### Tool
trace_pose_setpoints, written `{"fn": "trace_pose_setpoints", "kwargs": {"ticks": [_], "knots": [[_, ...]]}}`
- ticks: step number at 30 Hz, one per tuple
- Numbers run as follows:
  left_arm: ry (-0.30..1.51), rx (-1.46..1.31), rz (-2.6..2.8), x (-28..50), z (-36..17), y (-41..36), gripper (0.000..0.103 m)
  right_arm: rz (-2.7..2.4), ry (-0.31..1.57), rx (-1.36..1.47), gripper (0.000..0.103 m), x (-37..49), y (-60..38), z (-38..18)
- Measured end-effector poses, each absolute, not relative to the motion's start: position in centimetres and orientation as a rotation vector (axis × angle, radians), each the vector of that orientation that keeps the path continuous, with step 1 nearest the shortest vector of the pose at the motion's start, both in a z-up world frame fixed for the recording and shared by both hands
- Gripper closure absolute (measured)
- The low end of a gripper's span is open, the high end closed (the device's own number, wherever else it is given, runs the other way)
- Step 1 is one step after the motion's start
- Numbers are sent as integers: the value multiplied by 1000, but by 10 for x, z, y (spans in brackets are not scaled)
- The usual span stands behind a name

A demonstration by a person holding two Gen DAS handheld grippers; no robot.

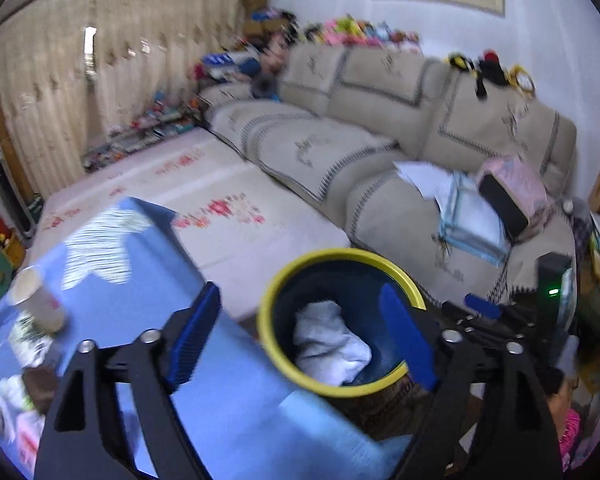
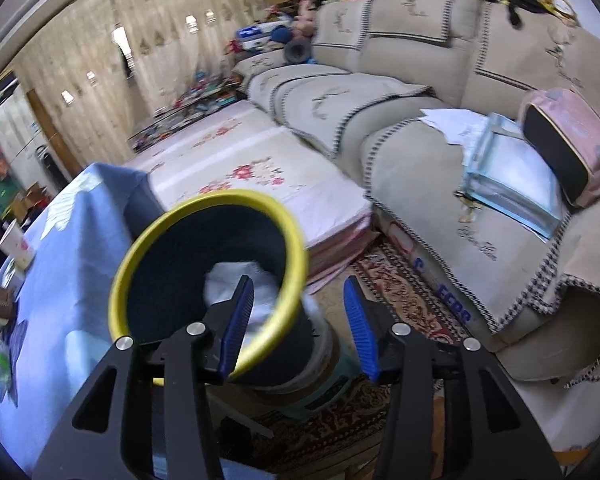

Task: Collect trash
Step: 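Grasp the brown plastic tray with the right gripper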

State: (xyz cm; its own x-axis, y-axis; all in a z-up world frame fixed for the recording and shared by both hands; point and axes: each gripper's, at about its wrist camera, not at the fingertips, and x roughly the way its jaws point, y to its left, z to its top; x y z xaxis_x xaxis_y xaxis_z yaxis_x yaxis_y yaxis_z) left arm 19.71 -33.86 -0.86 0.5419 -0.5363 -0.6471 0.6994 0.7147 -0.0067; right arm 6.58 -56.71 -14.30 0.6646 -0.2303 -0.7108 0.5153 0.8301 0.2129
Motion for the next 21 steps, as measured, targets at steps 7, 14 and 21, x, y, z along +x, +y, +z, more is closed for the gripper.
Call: {"fn": "trace_pose_setpoints", "kwargs": {"ticks": [7,14,21], "knots": [[566,122,-516,169,32,-192,11,-221,752,328,57,110,-489,-129],[510,51,-154,127,31,-37,11,50,757,237,57,158,-384,-109],[531,-45,1,102,10,63,11,282,738,175,57,204,-284,-77]]}}
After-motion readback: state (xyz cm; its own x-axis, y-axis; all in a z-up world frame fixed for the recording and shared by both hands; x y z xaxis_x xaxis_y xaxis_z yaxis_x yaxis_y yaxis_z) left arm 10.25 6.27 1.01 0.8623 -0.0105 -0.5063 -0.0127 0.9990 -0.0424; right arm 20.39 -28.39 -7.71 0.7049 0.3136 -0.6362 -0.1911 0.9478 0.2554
